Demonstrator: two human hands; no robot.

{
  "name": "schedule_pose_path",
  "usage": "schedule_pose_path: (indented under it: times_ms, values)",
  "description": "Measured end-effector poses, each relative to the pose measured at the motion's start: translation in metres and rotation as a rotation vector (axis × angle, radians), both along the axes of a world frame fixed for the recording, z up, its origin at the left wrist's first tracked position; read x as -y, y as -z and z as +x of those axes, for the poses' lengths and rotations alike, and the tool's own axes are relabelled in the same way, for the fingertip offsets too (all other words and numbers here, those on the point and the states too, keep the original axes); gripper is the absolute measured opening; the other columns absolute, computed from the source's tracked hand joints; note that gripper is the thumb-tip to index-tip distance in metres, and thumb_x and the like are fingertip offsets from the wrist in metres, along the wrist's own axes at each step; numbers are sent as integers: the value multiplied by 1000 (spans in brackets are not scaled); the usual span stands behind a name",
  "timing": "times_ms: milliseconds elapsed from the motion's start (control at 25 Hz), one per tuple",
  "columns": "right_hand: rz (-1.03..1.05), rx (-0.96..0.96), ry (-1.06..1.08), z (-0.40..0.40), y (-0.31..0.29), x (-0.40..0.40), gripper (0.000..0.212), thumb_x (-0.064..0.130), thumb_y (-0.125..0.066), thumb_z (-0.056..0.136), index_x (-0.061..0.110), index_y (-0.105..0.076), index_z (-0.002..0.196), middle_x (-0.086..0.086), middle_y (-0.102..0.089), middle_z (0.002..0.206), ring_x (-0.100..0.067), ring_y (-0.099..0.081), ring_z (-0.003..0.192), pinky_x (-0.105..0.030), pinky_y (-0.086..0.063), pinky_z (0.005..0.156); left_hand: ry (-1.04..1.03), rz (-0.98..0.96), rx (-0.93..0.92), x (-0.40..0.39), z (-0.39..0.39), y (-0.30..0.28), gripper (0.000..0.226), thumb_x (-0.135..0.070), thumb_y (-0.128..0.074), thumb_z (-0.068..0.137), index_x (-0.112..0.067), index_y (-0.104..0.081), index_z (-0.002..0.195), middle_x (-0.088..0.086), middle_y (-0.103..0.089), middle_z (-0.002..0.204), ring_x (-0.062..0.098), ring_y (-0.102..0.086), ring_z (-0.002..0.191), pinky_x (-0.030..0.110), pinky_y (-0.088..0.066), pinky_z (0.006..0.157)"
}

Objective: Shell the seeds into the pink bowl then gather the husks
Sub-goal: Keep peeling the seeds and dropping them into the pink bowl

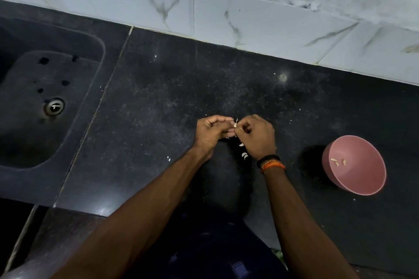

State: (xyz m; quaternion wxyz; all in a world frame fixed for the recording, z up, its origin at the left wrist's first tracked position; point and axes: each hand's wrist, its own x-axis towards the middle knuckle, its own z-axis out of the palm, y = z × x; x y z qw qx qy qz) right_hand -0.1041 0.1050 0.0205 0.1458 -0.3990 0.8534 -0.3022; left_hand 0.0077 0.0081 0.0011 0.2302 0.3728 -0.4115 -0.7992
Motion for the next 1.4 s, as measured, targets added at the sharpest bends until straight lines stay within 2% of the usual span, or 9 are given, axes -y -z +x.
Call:
schedule_pose_path:
  times_ms: [120, 320, 520, 640, 800, 1120, 1200, 1280, 1400]
  values:
    - [-9, 28, 32, -2, 0, -2, 7, 18, -73, 82, 16, -69, 76, 5, -64, 81, -12, -60, 73, -30, -51, 68, 14, 8, -20, 1, 1, 4, 11, 9, -68, 86, 3, -72, 95, 14, -74, 79, 22, -73, 72, 31, -62, 72]
    - [-31, 82, 58, -3, -2, -2, 6, 18, -73, 82, 19, -70, 77, 8, -65, 81, -7, -62, 73, -27, -52, 69, 62, 20, -65, 4, 4, 7, 19, 10, -62, 90, 2, -69, 106, 10, -75, 82, 18, -73, 75, 29, -61, 73]
    - [-28, 103, 49, -3, -3, -2, 6, 19, -72, 83, 19, -70, 78, 8, -65, 81, -6, -62, 74, -25, -52, 69, 67, 75, -91, 6, 6, 9, 18, 11, -56, 92, 3, -70, 102, 14, -73, 85, 20, -72, 77, 30, -61, 74]
    - [-15, 80, 32, -2, -5, -1, 5, 19, -72, 84, 18, -71, 79, 8, -64, 81, -5, -61, 73, -23, -50, 68, 48, 127, -101, 8, 6, 8, 15, 8, -58, 93, 6, -70, 102, 21, -71, 91, 22, -72, 78, 29, -60, 73]
    - [20, -20, -56, -2, -5, -2, 7, 16, -70, 86, 14, -73, 80, 3, -65, 82, -11, -60, 71, -26, -47, 66, 19, 134, -111, 7, 4, 6, 12, 5, -69, 86, 3, -72, 98, 19, -73, 90, 24, -71, 82, 28, -60, 74]
    - [83, -97, -27, -3, -3, -1, 19, 24, -70, 87, 17, -73, 69, 2, -64, 70, -13, -57, 65, -31, -46, 60, 7, 160, -132, 7, 7, 10, 19, 10, -64, 89, 5, -71, 105, 17, -75, 98, 23, -73, 90, 27, -60, 78]
    - [108, -103, -6, -3, -5, 0, 14, 25, -72, 86, 20, -74, 73, 4, -66, 75, -12, -58, 68, -31, -49, 63, 3, 158, -135, 7, 7, 10, 19, 10, -63, 89, 4, -71, 105, 17, -75, 99, 23, -73, 90, 26, -60, 78]
    - [105, -85, 27, -4, -7, 2, 7, 17, -74, 84, 20, -74, 78, 7, -64, 82, -10, -59, 72, -29, -49, 66, 1, 155, -138, 7, 6, 11, 19, 11, -62, 89, 3, -71, 104, 17, -75, 98, 21, -73, 89, 25, -59, 76]
    - [54, -23, 35, -4, -9, 1, 18, 7, -68, 85, 20, -78, 93, 7, -70, 98, -9, -64, 84, -26, -51, 77, 8, 154, -142, 7, 7, 12, 21, 11, -62, 89, 1, -72, 104, 16, -76, 99, 20, -73, 90, 25, -59, 77]
